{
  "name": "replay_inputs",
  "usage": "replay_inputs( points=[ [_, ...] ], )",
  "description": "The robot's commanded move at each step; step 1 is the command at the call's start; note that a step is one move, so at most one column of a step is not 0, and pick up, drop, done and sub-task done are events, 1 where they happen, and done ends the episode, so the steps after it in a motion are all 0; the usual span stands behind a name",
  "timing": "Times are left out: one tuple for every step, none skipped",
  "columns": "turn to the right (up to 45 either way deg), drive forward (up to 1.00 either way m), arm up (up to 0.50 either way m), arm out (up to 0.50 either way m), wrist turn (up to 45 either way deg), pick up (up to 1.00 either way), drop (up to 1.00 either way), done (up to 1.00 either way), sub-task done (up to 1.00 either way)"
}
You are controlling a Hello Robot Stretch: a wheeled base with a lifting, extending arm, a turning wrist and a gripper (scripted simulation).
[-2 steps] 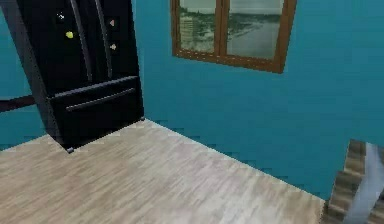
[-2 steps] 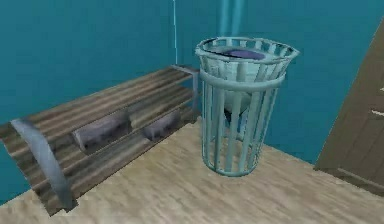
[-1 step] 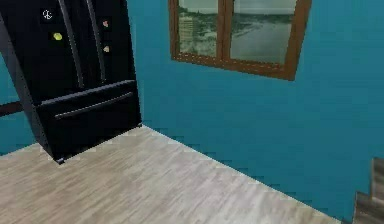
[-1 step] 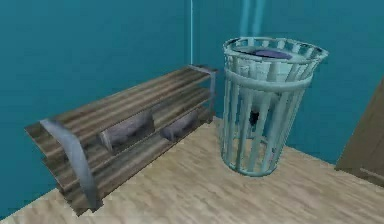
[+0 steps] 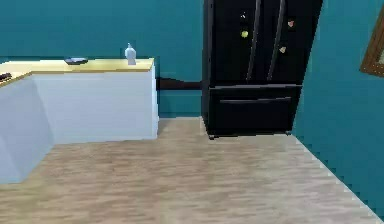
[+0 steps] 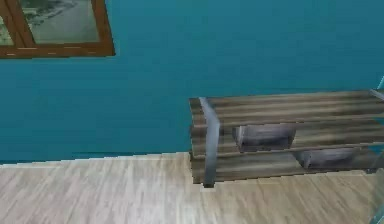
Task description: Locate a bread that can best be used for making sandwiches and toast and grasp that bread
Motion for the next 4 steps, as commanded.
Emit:
replay_inputs(
  points=[
    [-45.0,0.00,0.00,0.00,0.0,0.00,0.00,0.00,0.00],
    [0.0,0.70,0.00,0.00,0.0,0.00,0.00,0.00,0.00],
    [-45.0,0.00,0.00,0.00,0.0,0.00,0.00,0.00,0.00],
    [-45.0,0.00,0.00,0.00,0.0,0.00,0.00,0.00,0.00]
  ],
)
